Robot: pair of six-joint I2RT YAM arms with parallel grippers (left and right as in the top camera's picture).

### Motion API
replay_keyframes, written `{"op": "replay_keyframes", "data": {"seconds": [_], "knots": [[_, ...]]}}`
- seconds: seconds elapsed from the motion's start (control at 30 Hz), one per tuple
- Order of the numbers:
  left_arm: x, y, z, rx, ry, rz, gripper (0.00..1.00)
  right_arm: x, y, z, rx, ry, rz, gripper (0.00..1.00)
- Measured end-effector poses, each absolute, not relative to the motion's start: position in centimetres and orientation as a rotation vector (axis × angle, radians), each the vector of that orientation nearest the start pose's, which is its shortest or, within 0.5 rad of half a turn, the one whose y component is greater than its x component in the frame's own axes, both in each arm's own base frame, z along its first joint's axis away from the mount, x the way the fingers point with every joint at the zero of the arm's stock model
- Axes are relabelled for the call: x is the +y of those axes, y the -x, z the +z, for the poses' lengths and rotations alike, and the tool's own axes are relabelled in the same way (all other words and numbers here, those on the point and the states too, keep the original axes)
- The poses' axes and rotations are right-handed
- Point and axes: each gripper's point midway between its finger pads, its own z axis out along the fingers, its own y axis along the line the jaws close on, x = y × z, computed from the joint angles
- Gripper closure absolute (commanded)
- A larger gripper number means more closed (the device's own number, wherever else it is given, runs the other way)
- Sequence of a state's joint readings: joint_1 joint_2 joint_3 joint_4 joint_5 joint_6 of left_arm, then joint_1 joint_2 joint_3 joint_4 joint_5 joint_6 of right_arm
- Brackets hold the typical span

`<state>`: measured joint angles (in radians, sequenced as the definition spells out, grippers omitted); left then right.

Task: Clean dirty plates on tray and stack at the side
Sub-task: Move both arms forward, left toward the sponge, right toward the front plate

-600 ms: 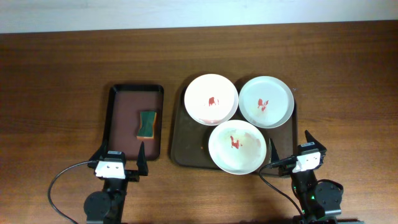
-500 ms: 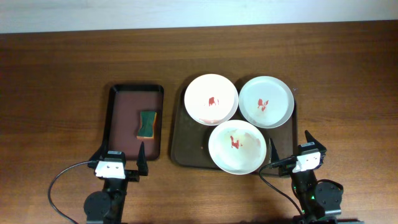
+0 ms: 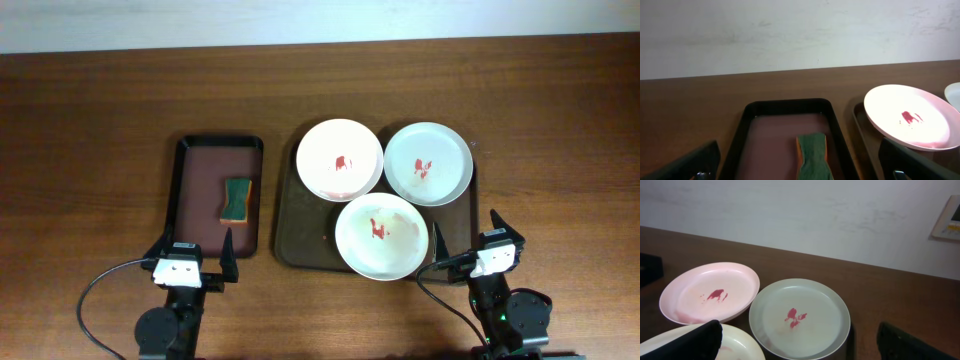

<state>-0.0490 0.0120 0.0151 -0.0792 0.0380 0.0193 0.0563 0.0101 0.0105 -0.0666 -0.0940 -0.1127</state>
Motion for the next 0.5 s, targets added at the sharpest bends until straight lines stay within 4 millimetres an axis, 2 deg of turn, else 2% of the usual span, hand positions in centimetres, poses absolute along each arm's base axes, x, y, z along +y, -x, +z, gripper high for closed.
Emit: {"op": "replay_keyframes", "data": {"seconds": [0.33,0.43,0.5], "knots": [[-1.86,-24.53,15.87,1.645,-0.085,-0.054,0.01,3.0,-24.44,16.13,1.618,0.209,0.035,0.01],[-1.87,-24.53,15.87,1.646,-0.063,-0.076,0.01,3.0,-24.46,16.53,1.606,0.174,0.067,0.01],[-1.86,-24.48,15.66,1.659,-0.039,-0.097,0.01,2.99,-24.42,15.94,1.636,0.132,0.107,0.01]]}}
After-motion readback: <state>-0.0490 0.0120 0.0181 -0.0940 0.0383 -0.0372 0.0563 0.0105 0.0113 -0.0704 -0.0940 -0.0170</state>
